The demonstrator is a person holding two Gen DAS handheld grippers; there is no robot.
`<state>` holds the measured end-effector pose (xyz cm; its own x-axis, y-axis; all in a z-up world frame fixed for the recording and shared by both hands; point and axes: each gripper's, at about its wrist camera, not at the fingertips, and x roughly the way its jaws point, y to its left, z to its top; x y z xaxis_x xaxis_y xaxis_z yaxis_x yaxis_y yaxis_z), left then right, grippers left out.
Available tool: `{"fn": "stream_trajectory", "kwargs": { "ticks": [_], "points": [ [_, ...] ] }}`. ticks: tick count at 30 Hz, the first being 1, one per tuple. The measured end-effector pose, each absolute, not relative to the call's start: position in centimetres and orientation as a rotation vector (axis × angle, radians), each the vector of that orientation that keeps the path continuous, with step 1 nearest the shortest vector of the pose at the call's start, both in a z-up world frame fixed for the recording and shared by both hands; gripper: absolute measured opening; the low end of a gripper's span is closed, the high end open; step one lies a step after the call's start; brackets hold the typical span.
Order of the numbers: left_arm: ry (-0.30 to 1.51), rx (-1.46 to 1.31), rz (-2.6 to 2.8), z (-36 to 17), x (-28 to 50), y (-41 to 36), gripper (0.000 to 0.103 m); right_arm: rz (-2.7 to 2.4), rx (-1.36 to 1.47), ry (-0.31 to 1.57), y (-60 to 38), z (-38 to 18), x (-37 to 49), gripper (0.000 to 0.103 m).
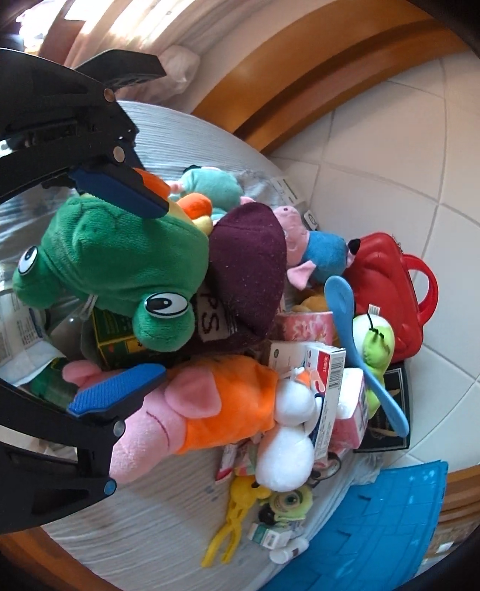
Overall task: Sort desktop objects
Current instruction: 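Grasp the yellow duck plush with the left gripper while the right gripper grasps the green frog plush, then carry the duck and frog plush over the crate and release both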
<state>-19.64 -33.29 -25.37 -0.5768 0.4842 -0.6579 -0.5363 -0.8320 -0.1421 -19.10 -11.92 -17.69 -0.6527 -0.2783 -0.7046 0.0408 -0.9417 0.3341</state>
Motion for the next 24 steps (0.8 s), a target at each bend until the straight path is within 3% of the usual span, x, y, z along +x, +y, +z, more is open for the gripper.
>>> {"fn": "stream_trajectory", "kwargs": {
  "ticks": [1, 4, 10, 12, 14, 20, 24],
  "points": [
    [0.095, -0.963, 2.357, -25.4, -19.8, -33.4, 0.062, -2.651, 1.212, -0.476, -11.7, -17.8, -19.5, 0.063],
    [0.118, -0.961, 2.333, -25.1, -20.2, -33.8, 0.060, -2.618, 1.217, -0.573, -10.8, -18.2, -20.4, 0.052],
    [0.125, -0.953, 2.264, -24.9, -21.0, -34.4, 0.059, -2.560, 1.238, -0.740, -9.4, -19.0, -21.4, 0.048],
    [0.133, -0.960, 2.258, -25.1, -21.3, -34.0, 0.051, -2.521, 1.271, -0.775, -9.4, -19.7, -21.9, 0.048],
    [0.138, -0.963, 2.256, -25.0, -21.3, -33.8, 0.045, -2.521, 1.246, -0.809, -9.4, -19.8, -22.0, 0.039],
    [0.113, -0.972, 2.262, -24.3, -21.2, -34.3, 0.027, -2.565, 1.205, -0.538, -12.1, -17.6, -21.3, 0.029],
    [0.135, -0.979, 2.259, -23.7, -20.9, -34.1, 0.025, -2.609, 1.166, -0.425, -13.0, -16.4, -20.6, 0.028]
  ]
}}
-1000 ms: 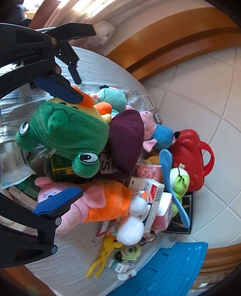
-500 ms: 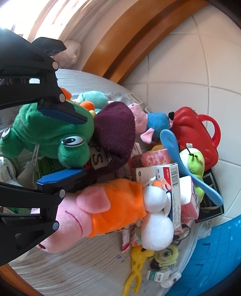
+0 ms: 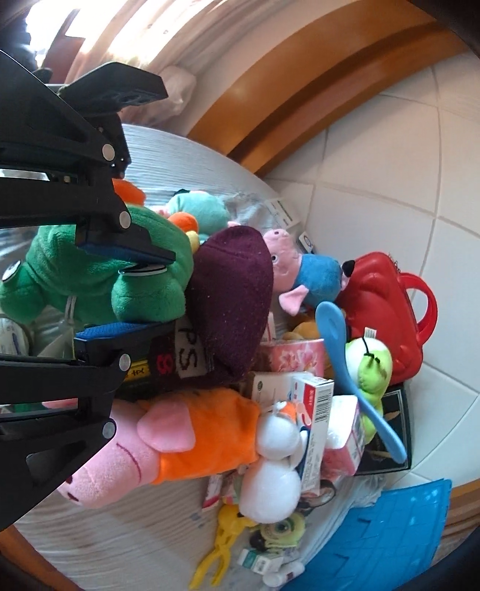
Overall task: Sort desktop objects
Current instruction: 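Carry the duck and frog plush over the crate and release both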
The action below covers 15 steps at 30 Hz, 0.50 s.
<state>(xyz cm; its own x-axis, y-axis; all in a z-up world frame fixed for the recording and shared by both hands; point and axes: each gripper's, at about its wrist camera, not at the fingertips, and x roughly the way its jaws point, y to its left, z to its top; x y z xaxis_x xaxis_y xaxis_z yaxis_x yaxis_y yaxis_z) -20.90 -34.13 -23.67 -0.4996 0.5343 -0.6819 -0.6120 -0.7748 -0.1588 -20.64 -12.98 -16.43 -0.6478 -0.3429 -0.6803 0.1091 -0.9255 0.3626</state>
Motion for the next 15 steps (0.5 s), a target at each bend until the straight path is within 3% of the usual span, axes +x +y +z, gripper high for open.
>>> {"fn": "stream_trajectory", "kwargs": {
  "ticks": [15],
  "points": [
    [0.183, -0.842, 2.302, -16.9, -20.1, -32.0, 0.025, -2.702, 0.993, -0.318, -11.7, -9.6, -18.0, 0.028]
  ]
}}
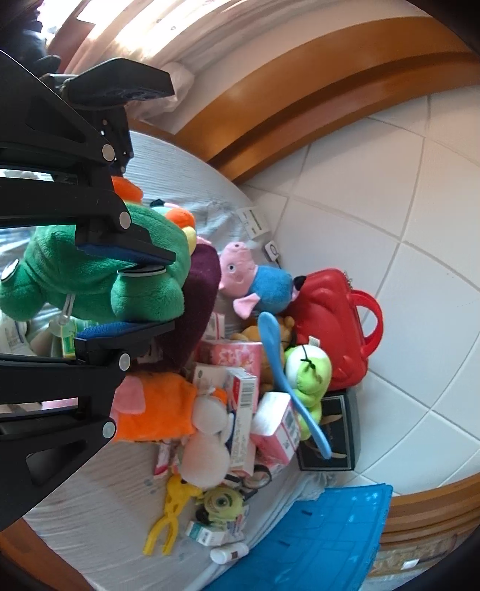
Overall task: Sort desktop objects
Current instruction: 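Carry the duck and frog plush over the crate and release both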
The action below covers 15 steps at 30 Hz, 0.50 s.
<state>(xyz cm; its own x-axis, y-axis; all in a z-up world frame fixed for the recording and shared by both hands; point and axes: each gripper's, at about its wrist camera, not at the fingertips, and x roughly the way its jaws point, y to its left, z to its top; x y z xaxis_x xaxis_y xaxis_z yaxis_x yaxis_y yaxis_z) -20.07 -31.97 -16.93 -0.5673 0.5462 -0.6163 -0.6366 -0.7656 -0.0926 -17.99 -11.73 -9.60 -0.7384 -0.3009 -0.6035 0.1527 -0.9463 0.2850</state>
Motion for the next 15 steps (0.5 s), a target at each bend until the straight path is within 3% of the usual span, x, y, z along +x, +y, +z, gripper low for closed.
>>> {"fn": "stream_trajectory", "kwargs": {
  "ticks": [15],
  "points": [
    [0.218, -0.553, 2.343, -6.1, -18.7, -16.7, 0.025, -2.888, 0.572, -0.186, 0.3, 2.6, -12.1, 0.028]
  ]
}}
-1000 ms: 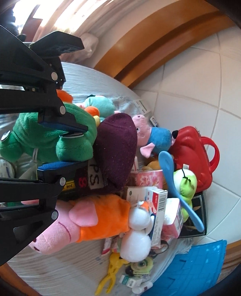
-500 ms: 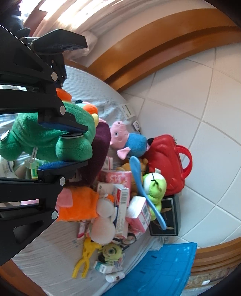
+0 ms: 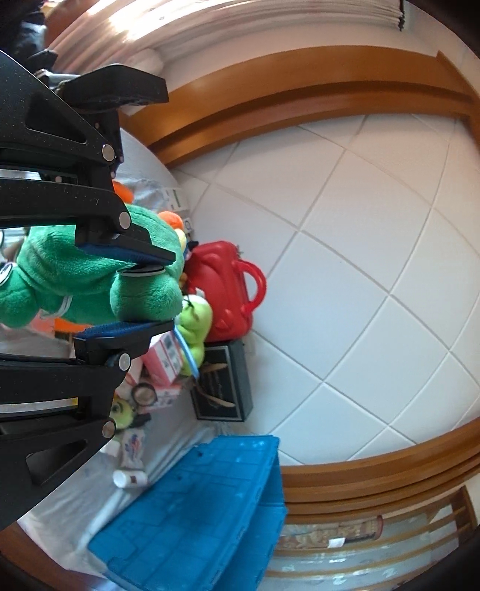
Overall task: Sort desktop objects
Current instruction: 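Carry the duck and frog plush over the crate and release both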
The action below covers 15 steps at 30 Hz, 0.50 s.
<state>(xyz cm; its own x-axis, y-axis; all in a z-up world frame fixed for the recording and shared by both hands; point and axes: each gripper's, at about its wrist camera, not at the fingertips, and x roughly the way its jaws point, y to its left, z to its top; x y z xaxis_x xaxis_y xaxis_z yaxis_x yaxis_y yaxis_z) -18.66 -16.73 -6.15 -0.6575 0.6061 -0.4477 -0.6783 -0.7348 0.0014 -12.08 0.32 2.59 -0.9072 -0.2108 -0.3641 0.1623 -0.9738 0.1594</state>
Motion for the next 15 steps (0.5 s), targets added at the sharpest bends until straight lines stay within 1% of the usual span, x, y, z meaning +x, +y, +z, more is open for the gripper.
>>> {"fn": "stream_trajectory", "kwargs": {
  "ticks": [9, 15],
  "points": [
    [0.203, -0.445, 2.316, -3.0, -17.4, -2.8, 0.025, -2.967, 0.458, -0.118, 12.4, 7.3, -8.2, 0.028],
    [0.226, -0.362, 2.227, 0.0, -18.3, 6.2, 0.025, -3.080, 0.354, -0.158, 20.1, 10.4, -7.0, 0.028]
  ]
}}
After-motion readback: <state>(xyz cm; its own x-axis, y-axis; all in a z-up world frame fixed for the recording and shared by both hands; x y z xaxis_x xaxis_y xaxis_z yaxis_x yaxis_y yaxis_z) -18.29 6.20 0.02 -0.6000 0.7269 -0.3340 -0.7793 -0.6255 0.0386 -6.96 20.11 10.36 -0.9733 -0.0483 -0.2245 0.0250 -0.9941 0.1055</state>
